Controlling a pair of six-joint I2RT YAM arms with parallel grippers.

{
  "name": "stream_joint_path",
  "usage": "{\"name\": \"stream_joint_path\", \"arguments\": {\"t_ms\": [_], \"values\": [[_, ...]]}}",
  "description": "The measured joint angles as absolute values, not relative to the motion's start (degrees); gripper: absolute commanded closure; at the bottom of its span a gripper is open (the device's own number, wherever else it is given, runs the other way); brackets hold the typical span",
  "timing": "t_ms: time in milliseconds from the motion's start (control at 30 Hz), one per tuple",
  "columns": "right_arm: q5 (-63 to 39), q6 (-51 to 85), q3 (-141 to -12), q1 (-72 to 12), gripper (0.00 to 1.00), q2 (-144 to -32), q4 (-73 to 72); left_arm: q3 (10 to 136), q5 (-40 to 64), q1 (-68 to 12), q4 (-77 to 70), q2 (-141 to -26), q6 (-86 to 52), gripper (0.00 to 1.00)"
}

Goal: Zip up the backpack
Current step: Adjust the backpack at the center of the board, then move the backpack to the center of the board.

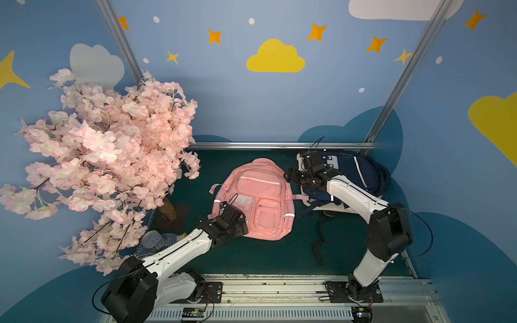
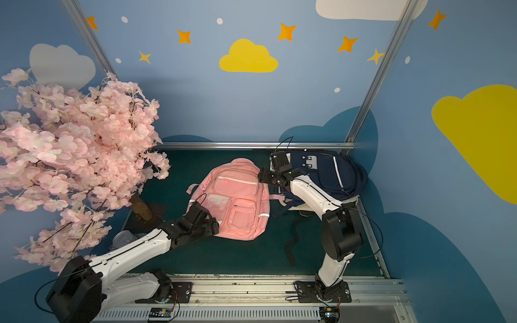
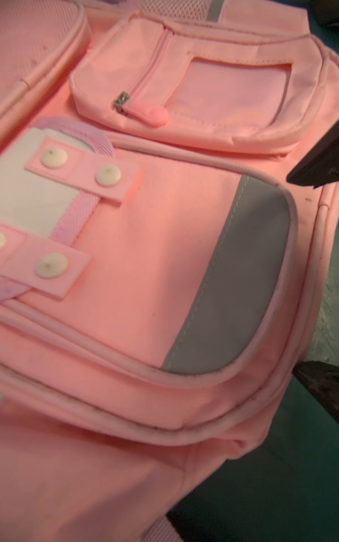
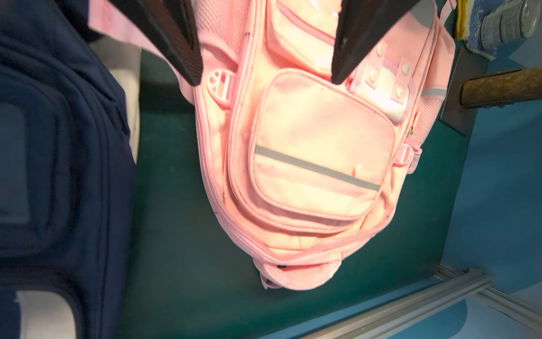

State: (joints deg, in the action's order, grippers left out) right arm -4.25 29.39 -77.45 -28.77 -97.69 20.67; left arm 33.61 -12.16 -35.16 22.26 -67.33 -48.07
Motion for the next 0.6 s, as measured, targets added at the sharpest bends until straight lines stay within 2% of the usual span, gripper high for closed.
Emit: {"name": "stream_joint_path", "arguments": {"t_ms": [133, 300, 433, 600], "values": [[-5.28, 30.57, -70.13, -30.57, 0.29, -95.39, 20.99, 33.30, -11.70, -35.03, 20.08, -69.73, -49.39, 0.13], [-8.21, 32.47, -65.84, -34.09, 0.29, -99.35, 21.47, 33.30, -11.07, -33.28, 18.33, -71.00, -50.63, 0.20], [-9.96, 33.06, -67.51, -35.70, 0.32, -105.82, 20.99, 33.56, -10.63, -30.11, 16.73, -72.44, -50.61, 0.27], [-11.46, 33.65, -76.05, -36.45, 0.36, -112.62, 21.65, 34.87, -12.23, -25.80, 16.56, -73.76, -49.47, 0.27]]}}
